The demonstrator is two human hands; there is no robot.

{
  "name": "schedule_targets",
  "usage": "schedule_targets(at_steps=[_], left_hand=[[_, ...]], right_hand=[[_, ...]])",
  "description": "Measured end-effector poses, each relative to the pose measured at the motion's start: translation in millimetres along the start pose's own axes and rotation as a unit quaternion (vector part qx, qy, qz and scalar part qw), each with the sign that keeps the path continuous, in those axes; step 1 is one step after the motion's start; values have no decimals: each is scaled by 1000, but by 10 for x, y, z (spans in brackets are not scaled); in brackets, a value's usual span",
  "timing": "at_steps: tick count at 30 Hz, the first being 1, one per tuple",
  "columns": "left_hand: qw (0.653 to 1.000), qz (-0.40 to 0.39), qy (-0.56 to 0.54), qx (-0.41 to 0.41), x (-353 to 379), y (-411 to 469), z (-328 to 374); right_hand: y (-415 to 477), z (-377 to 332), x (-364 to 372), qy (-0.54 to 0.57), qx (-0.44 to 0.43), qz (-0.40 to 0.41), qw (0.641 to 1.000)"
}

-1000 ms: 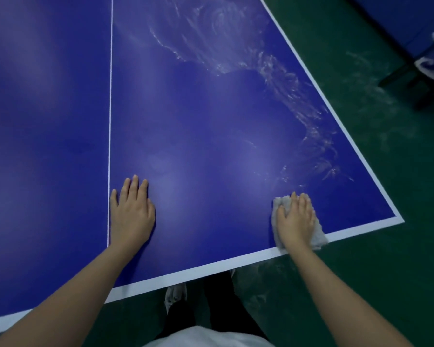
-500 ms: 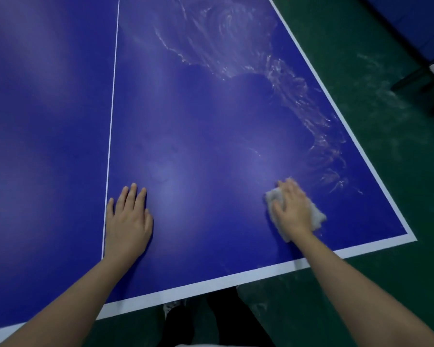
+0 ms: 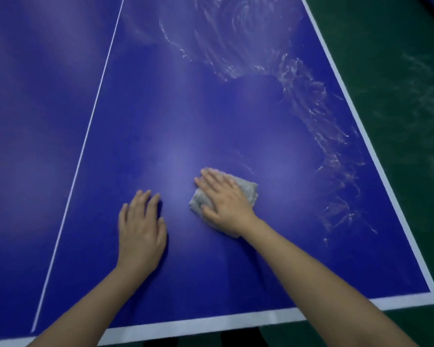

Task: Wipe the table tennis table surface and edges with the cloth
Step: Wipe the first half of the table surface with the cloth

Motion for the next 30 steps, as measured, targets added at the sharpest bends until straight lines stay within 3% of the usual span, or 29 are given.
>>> schedule_targets(at_steps=[3,6,8,10,12,14,15,19,23,26,28,30], left_hand=[[1000,-15,4,13,248,108,469],[999,-24,29,-24,470,223,730],[997,-28,57,-54,561,259,800],[994,-26,79,-69,605,266,817],[992,-25,90,-79,613,270,810],[991,-25,107,-77,617,276,810],[990,-25,113,-76,622,280,812],[990,-22,110,-87,628,281,820],[989,-24,112,-89,638,290,822],[989,-26,115,-90,649,298,828],[989,-29,116,-92,644,295,829],[989,-30,117,-91,632,298,836]], right_hand=[[233,863,-248,-26,115,44,992],[362,1747,-512,-69,289,83,951],[428,1894,-535,-81,346,92,930],[489,1587,-397,-68,248,78,963],[458,1030,-201,-6,44,41,998],[394,636,-100,19,-100,0,995],[445,617,-82,18,-120,-10,993],[1013,1319,-308,25,-53,4,998],[1447,2692,-702,-50,147,106,982],[1450,3329,-798,-78,247,95,961],[1437,3291,-759,-86,239,82,964],[1374,2970,-717,-79,167,71,980]])
Point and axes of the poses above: each hand's wrist, its own y-axis towards the middle knuckle, its own x-axis out of the palm, z = x × y, the point moved 2 cm from there along y, towards the middle knuckle, and after that the axes turned 10 degrees about z, right-handed, at the moved point
